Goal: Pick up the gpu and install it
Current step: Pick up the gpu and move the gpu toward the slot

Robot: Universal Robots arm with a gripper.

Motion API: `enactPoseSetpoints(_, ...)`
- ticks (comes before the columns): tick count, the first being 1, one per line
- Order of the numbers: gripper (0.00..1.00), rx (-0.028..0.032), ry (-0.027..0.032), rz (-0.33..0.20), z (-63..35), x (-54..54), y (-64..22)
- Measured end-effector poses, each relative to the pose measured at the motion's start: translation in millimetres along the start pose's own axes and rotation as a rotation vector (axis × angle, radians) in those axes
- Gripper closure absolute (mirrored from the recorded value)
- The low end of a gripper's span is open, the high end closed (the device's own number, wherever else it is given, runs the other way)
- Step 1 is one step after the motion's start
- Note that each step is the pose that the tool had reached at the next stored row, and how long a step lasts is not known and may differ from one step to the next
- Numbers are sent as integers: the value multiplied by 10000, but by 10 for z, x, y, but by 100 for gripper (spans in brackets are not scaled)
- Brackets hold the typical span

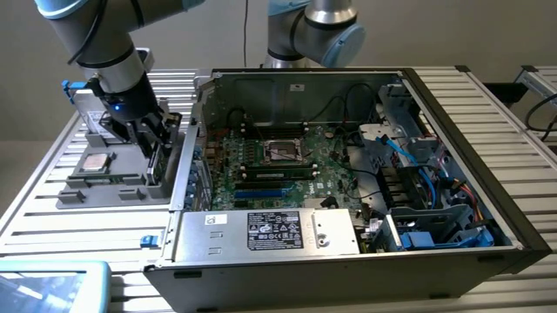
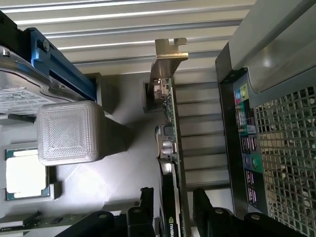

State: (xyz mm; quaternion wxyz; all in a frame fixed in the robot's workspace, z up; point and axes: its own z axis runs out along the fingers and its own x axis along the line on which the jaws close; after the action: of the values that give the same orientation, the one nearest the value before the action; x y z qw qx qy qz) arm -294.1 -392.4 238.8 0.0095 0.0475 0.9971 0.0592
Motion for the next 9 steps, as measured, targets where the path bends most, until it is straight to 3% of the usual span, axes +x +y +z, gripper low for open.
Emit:
enactPoseSetpoints(2,54,-38,18,-113,5,5,-1)
enactPoseSetpoints(9,54,-63,136,-583,18,8,1)
